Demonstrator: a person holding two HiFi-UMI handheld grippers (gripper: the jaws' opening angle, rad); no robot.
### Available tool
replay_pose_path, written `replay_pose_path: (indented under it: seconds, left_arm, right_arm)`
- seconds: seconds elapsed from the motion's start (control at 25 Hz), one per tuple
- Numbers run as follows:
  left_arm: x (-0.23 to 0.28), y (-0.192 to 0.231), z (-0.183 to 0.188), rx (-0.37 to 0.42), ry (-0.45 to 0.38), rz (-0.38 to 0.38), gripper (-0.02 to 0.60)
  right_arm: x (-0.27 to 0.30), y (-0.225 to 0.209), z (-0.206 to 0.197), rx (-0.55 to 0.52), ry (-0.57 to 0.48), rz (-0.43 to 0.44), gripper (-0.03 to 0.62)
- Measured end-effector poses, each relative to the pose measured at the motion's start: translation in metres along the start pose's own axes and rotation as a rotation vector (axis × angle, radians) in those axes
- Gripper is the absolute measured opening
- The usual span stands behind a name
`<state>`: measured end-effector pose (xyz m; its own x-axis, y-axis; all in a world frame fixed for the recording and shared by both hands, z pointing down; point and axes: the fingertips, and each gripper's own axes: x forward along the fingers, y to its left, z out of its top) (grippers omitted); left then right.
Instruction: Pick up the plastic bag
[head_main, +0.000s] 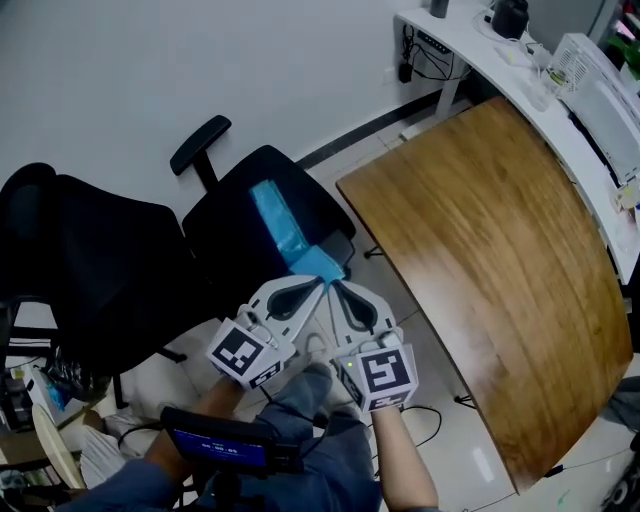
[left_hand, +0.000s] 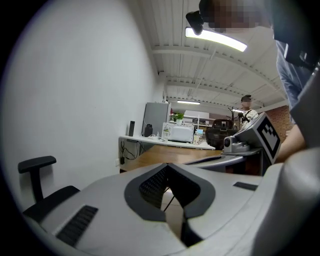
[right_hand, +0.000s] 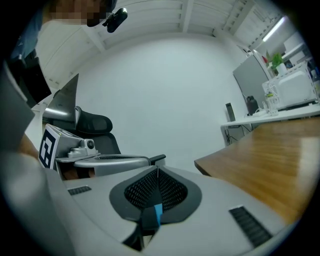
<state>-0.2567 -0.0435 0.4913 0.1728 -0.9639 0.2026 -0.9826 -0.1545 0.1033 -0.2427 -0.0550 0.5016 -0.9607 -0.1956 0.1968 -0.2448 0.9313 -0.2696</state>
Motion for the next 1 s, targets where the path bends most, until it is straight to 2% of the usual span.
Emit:
replay_pose_path:
  seconds: [0.32,0.84,0.92,1.0]
  left_arm:
    - [0.011,0.023,-0.040,-0.001,0.025,-0.028,0.008]
    - [0.022,0.036,-0.080,-0.026,0.086,-0.077,0.008]
    - [0.024,0.035,-0.085,-0.028,0.097,-0.087,0.008]
    - [0.025,0.035,-0.090,-0.028,0.106,-0.095,0.008]
  right_arm:
    - [0.024,-0.014,-0.040,0.081,0.015,-0.067,0.014]
    - [0.036,-0.034,-0.107,0.246,0.094,-0.159,0.020]
    - [0.037,-0.037,-0.118,0.278,0.105,-0.170,0.072]
    - [0.038,-0.041,-0.128,0.316,0.110,-0.183,0.081]
